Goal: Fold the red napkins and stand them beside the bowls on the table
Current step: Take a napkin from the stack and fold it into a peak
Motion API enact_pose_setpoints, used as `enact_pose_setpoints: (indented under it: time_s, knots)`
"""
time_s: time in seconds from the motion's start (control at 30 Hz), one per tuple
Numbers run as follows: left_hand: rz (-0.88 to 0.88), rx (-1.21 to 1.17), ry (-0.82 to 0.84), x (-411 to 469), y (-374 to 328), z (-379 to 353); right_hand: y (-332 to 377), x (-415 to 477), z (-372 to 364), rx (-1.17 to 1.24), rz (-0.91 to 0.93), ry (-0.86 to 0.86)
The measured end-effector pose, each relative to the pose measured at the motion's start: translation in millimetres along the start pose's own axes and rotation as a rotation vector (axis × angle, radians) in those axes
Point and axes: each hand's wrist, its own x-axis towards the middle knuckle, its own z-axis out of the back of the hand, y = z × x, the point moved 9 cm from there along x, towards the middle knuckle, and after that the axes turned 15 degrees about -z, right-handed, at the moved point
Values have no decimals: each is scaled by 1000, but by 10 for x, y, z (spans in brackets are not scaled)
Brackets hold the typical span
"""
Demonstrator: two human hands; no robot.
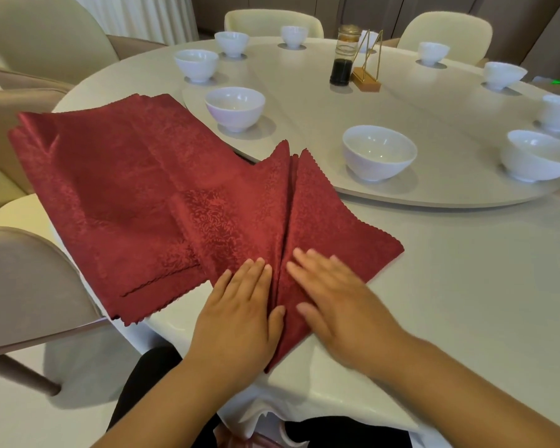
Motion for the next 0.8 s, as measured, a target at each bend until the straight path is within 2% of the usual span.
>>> enact_pose_setpoints:
  time_s: [0.2,0.37,0.53,0.6,0.67,0.7,0.77,0.8]
  knots:
    - [-3,4,2,-9,4,-38,-266,84,-252,-124,-102,240]
    - [-7,36,-19,-30,13,-49,-830,231,-240,-43,-254,356]
    - [5,-22,95,-26,25,-99,-1068,334,-134,36,-344,247]
    - [-2,-62,115,-31,25,-100,-1054,338,9,78,-323,88]
    - [-31,-202,46,-35,32,-33,-1002,301,235,104,-270,-127]
    - [-57,-312,-5,-38,51,28,-967,278,330,157,-245,-176]
    - [-163,-472,-91,-62,107,168,-795,219,460,270,-115,-165]
    - [-234,-500,-84,-96,121,213,-672,172,492,293,-22,-132]
